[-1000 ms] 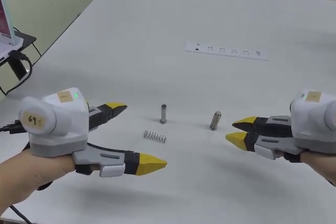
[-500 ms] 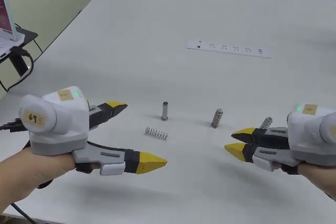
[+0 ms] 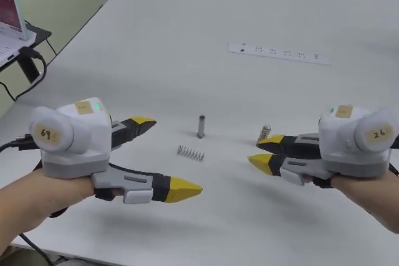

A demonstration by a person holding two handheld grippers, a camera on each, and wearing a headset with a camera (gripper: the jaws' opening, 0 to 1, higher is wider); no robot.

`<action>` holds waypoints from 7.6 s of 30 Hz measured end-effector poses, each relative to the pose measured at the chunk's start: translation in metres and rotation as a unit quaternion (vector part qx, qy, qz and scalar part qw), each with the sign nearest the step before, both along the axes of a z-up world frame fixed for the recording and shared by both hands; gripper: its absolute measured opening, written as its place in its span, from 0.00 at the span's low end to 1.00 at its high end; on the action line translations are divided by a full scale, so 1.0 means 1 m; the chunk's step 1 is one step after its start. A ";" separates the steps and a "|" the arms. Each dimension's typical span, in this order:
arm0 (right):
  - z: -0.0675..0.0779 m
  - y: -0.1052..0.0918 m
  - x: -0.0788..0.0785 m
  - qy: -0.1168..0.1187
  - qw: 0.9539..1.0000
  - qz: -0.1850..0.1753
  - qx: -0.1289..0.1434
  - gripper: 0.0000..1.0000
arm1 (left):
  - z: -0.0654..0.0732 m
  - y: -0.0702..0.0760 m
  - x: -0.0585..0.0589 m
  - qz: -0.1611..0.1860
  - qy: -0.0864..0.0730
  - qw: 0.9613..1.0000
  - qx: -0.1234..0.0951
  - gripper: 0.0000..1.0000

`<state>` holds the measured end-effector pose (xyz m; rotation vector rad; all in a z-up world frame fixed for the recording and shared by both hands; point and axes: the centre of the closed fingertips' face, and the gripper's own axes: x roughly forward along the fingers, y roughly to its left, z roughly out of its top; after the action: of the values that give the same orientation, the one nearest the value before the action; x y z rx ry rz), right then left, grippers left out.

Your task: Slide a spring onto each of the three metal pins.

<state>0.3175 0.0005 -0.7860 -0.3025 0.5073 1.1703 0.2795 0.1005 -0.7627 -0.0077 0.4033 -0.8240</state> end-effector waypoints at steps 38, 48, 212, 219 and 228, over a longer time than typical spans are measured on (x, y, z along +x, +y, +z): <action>-0.029 0.089 0.004 0.023 0.999 0.046 -0.007 0.16 | -0.004 0.011 -0.003 0.009 0.009 1.000 0.001 0.95; -0.046 0.093 0.008 0.027 0.998 0.049 -0.029 0.16 | -0.007 0.012 -0.003 0.007 0.012 1.000 0.001 0.95; 0.046 -0.023 -0.078 -0.034 0.984 0.173 -0.017 0.08 | 0.005 -0.119 -0.032 -0.242 -0.010 0.970 0.028 0.02; 0.059 -0.012 -0.082 -0.037 0.983 0.178 0.000 0.08 | 0.003 -0.119 -0.033 -0.243 -0.012 0.969 0.032 0.02; 0.069 0.006 -0.088 -0.060 0.979 0.193 0.012 0.08 | 0.002 -0.122 -0.035 -0.248 -0.016 0.968 0.037 0.02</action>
<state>0.2294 0.0062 -0.7170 -0.4610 0.3353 1.5222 0.2449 -0.0214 -0.7606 0.1821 0.4104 -1.3001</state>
